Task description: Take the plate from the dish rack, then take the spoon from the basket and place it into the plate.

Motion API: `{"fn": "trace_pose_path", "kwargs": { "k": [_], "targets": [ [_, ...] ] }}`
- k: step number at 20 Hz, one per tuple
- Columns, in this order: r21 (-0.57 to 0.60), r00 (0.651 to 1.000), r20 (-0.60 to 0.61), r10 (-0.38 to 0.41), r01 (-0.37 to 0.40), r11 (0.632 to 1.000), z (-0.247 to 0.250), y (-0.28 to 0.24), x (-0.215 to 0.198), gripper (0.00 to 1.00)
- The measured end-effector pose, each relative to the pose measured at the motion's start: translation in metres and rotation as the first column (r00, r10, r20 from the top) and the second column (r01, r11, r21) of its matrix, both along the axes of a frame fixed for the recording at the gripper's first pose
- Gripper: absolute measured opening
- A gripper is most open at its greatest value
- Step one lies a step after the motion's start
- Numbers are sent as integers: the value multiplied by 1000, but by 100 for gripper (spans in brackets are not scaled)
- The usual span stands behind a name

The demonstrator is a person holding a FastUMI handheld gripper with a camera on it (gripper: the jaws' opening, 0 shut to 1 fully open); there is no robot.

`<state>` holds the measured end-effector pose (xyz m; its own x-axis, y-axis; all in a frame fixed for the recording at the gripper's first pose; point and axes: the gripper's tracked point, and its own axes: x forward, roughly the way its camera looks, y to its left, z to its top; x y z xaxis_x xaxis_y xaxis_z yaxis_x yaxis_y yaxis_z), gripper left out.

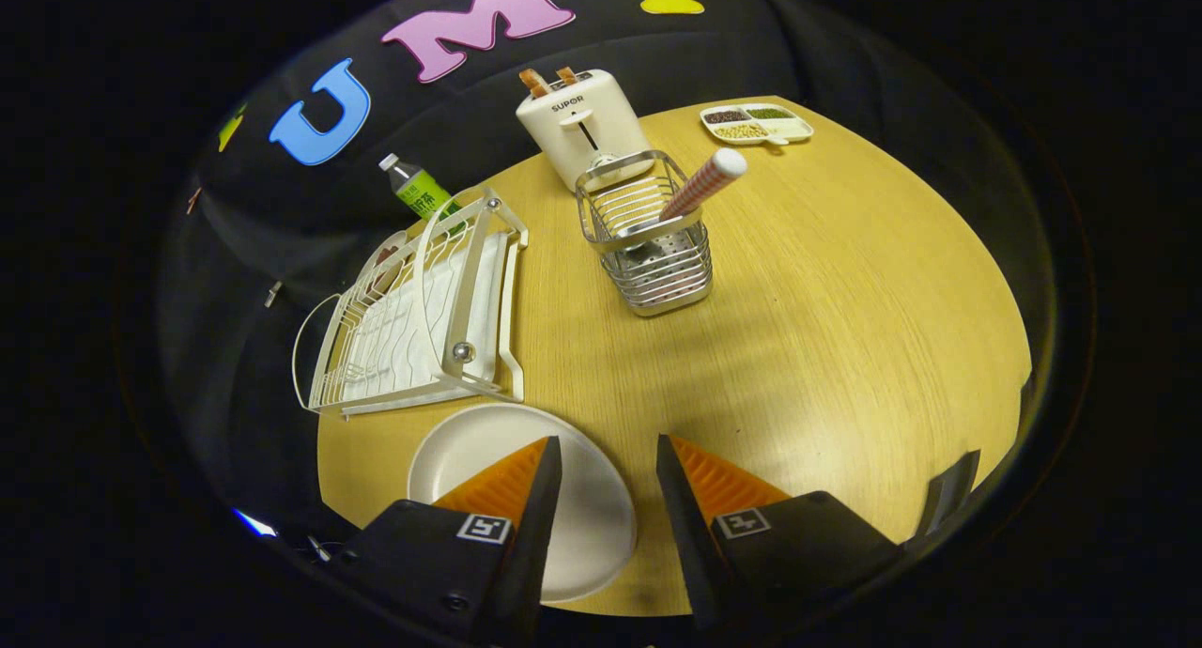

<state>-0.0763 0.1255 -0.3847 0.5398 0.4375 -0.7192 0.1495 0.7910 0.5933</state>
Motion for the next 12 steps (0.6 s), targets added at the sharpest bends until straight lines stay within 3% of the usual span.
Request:
{"fn": "trace_pose_path", "kwargs": {
  "k": [3,4,8,12],
  "targets": [
    [-46,988,154,-13,20,999,46,-28,20,67],
    [-66,978,206,0,14,998,62,-37,27,78],
    [-256,933,339,125,-37,966,88,-80,62,97],
    [-359,915,327,235,-110,927,69,-97,88,97]
  ]
}}
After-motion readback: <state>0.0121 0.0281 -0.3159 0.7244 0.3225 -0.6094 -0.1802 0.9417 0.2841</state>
